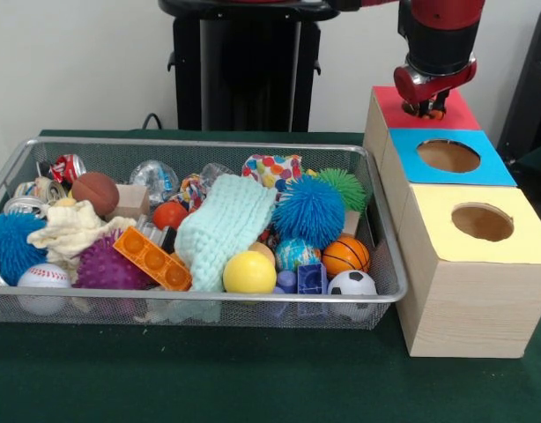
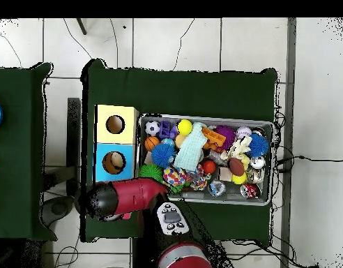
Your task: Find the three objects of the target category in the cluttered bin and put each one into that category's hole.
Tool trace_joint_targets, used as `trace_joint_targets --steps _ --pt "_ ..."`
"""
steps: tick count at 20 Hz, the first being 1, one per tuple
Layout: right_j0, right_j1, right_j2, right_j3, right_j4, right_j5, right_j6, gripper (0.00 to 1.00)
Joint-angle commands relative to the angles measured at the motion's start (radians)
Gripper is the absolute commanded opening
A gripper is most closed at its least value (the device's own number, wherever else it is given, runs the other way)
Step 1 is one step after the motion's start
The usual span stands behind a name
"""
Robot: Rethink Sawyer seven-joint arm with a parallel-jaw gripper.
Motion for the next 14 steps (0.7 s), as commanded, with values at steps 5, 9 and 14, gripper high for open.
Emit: trace_joint_targets --steps 5,9,14 --pt "-0.006 0.119 0.028 -0.056 -0.029 -0.241 0.148 0.0" --pt "0.012 0.113 0.0 -0.048 -0.026 -0.279 0.172 0.0" --pt "0.051 0.161 -0.04 -0.088 0.01 -0.303 0.22 0.0"
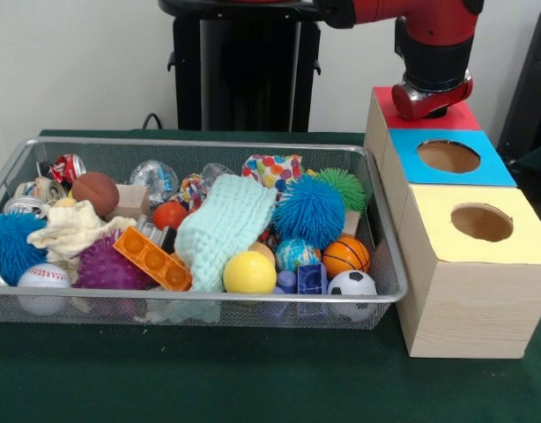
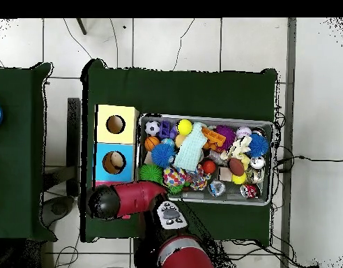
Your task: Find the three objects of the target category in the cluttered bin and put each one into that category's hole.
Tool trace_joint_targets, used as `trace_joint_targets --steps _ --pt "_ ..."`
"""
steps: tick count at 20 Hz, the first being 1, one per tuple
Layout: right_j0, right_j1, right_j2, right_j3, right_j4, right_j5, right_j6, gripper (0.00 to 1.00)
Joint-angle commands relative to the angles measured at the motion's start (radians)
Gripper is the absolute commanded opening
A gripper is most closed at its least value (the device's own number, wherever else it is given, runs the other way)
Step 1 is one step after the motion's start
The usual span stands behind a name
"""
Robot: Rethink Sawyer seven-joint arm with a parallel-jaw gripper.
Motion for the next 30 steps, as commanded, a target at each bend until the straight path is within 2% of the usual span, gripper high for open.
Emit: trace_joint_targets --steps 1,4,7,9,10,12,15,16,21,30 --pt "0.04 0.109 -0.023 -0.094 0.027 -0.158 0.225 0.0" --pt "0.033 0.079 -0.027 -0.063 0.077 -0.112 0.261 0.0" --pt "0.04 0.091 -0.052 -0.093 0.062 -0.082 0.229 0.0" --pt "0.056 0.078 -0.092 -0.114 0.048 0.0 0.209 0.0" --pt "0.059 0.064 -0.115 -0.115 0.049 0.081 0.205 0.0" --pt "0.059 0.025 -0.134 -0.117 0.06 0.137 0.213 0.0" --pt "0.05 -0.017 -0.122 -0.126 0.071 0.139 0.206 0.0" --pt "0.056 -0.029 -0.133 -0.131 0.077 0.166 0.214 0.0" --pt "0.064 -0.044 -0.148 -0.112 0.082 0.128 0.231 0.0" --pt "0.081 -0.093 -0.164 -0.082 0.109 0.151 0.239 0.0"
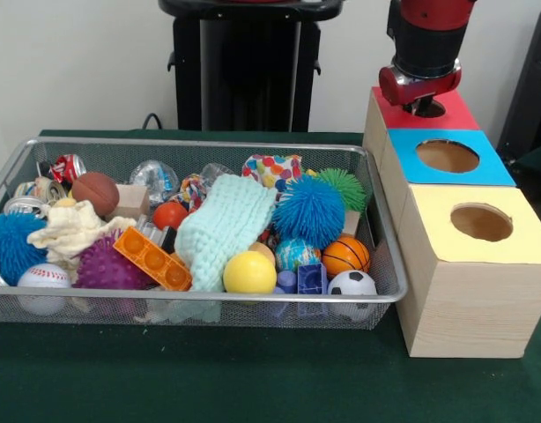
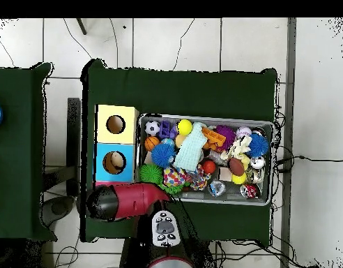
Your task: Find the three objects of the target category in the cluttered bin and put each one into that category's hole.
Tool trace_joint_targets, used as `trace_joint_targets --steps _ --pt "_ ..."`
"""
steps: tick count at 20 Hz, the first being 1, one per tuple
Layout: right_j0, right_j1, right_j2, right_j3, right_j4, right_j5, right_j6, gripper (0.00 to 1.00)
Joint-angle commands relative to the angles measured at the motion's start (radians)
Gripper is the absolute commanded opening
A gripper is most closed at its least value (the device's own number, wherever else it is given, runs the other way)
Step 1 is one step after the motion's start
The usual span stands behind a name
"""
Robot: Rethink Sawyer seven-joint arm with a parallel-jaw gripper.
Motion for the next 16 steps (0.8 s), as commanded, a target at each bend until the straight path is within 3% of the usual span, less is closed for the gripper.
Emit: trace_joint_targets --steps 1,10,16 --pt "-0.009 -0.046 -0.026 -0.059 0.057 0.066 0.224 0.0" --pt "-0.031 -0.111 0.0 -0.027 0.08 0.113 0.203 0.0" --pt "-0.026 -0.109 -0.027 -0.018 0.075 0.098 0.222 0.0"
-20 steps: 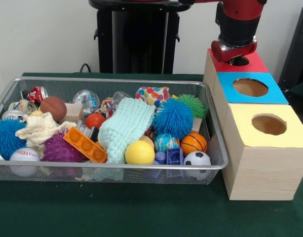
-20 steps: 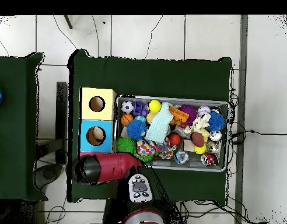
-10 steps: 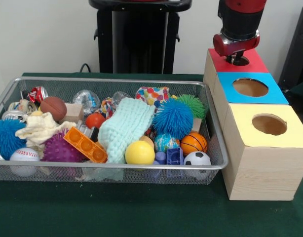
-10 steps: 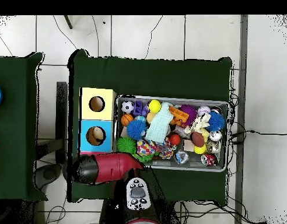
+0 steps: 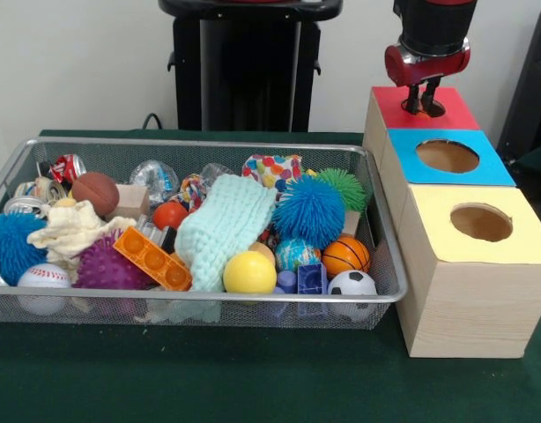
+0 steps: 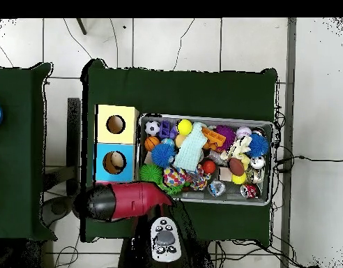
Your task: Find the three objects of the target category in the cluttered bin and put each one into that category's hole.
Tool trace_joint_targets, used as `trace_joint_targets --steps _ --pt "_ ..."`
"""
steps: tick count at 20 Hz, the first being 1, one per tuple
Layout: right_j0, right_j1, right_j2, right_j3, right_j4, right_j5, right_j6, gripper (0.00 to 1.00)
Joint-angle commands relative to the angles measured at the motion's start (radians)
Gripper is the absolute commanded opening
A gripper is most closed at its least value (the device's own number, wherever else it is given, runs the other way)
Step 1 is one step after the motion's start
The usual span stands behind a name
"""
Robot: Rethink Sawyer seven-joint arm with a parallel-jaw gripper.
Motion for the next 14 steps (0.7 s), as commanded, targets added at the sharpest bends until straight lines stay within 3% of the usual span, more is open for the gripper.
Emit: trace_joint_targets --steps 1,5,7,14 --pt "-0.032 -0.034 -0.021 -0.017 0.055 0.022 0.22 1.0" --pt "-0.046 -0.034 -0.023 0.012 0.042 -0.072 0.215 1.0" --pt "-0.063 -0.034 -0.01 0.011 0.016 -0.094 0.168 1.0" --pt "-0.072 -0.042 -0.012 0.034 0.027 -0.1 0.182 1.0"
